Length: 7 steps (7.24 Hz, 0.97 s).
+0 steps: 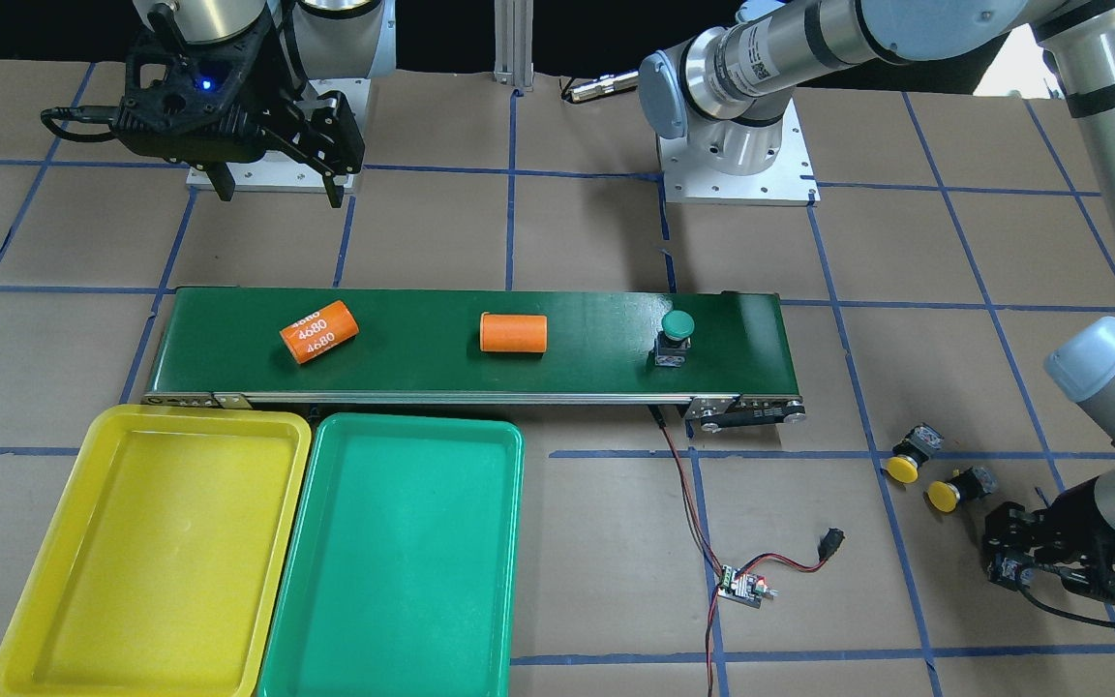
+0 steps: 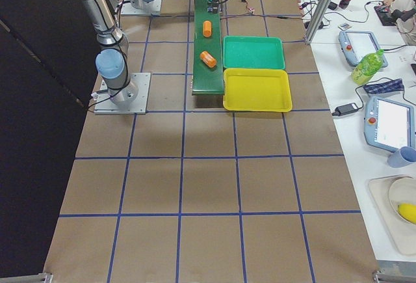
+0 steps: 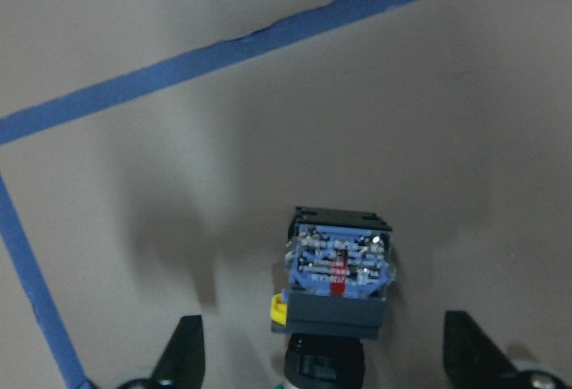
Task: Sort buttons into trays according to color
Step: 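Return the left gripper to the pile and grasp the blue-housed button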
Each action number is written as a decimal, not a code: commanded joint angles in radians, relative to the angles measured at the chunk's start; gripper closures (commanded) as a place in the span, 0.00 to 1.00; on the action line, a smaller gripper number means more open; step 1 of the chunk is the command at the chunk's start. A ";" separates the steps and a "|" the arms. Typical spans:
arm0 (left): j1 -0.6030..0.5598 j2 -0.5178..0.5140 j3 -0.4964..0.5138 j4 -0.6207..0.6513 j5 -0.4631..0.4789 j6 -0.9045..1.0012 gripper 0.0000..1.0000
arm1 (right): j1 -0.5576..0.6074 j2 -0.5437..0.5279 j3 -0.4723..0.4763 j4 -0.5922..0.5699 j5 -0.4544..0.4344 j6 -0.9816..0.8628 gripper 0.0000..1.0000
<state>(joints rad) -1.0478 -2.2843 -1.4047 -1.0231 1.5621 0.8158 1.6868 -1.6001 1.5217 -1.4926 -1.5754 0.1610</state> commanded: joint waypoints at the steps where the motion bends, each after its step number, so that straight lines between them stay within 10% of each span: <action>1: 0.000 0.029 0.006 -0.009 0.012 -0.007 1.00 | -0.001 0.000 0.000 0.000 0.000 0.000 0.00; 4: -0.107 0.245 -0.026 -0.303 0.004 -0.207 1.00 | 0.001 -0.001 0.000 0.000 0.000 0.000 0.00; 7: -0.242 0.461 -0.320 -0.299 -0.002 -0.472 1.00 | -0.001 0.000 0.000 0.000 0.000 -0.001 0.00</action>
<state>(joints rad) -1.2512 -1.9127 -1.5937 -1.3292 1.5630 0.4301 1.6861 -1.6011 1.5217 -1.4925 -1.5754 0.1597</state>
